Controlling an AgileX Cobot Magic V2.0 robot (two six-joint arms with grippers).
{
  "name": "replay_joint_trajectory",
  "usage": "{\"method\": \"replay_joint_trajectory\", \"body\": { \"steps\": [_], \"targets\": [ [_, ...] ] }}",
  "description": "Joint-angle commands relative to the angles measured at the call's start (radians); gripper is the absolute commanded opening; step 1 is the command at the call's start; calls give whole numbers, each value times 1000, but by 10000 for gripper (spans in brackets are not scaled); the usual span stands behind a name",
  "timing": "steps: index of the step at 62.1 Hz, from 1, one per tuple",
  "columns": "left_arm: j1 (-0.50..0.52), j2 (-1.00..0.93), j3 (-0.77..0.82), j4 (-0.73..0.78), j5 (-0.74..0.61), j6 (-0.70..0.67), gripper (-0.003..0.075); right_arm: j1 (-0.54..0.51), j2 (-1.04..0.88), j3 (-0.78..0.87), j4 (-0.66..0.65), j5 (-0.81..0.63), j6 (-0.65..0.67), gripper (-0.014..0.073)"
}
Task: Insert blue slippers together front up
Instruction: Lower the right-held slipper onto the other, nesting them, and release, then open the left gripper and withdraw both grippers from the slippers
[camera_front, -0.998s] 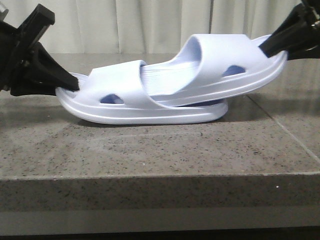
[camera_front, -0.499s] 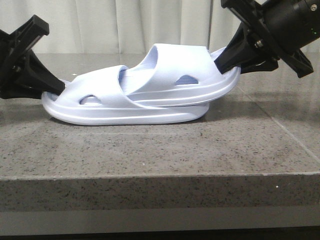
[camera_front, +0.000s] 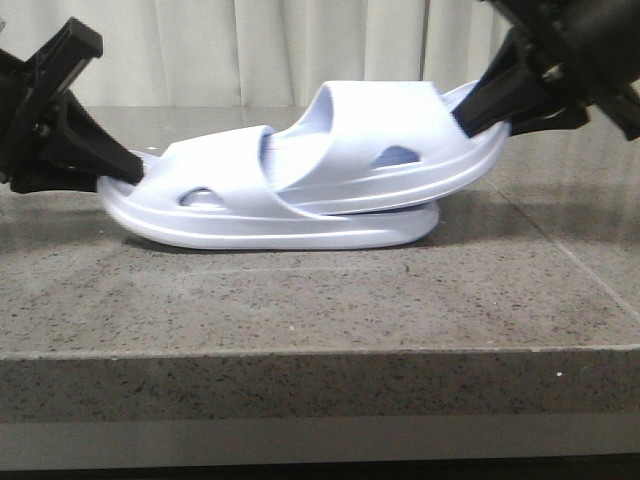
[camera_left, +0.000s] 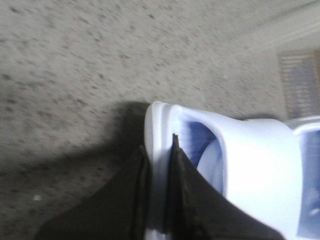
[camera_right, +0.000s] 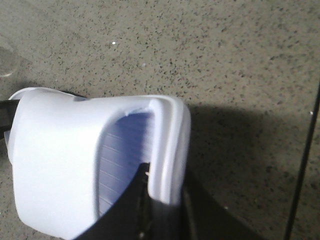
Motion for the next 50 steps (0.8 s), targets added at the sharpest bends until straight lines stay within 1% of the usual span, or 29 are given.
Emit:
{"method": "replay_joint_trajectory", "body": {
  "steps": [1, 6, 9, 12, 16, 22, 27, 40, 50],
  "targets": [
    [-14, -30, -27, -55, 70, 2, -20, -52, -42, -15, -4, 76, -17, 70],
    [-14, -30, -27, -74, 81, 2, -20, -79, -42, -15, -7, 102, -17, 171],
    [-14, -30, -27, -82, 89, 4, -20, -90, -42, -15, -7, 116, -17, 273],
    [-14, -30, -27, -85, 89, 5, -20, -95, -42, -15, -7, 120, -17, 336],
    [-14, -30, -27, -82, 89, 5, -20, -96, -43, -15, -10, 122, -17, 452],
    [-14, -30, -27, -81, 89, 5, -20, -104, -44, -28, -49, 132, -17, 577],
    [-14, -30, -27, -81, 89, 5, -20, -126, -53, -53, -85, 159, -9, 610],
    [-14, -30, -27, -81, 89, 5, -20, -213, -129, -121, -137, 268, 36, 598],
    [-14, -30, -27, -73, 77, 13, -16, -216, -233, -124, -142, 316, 44, 590]
  ]
}}
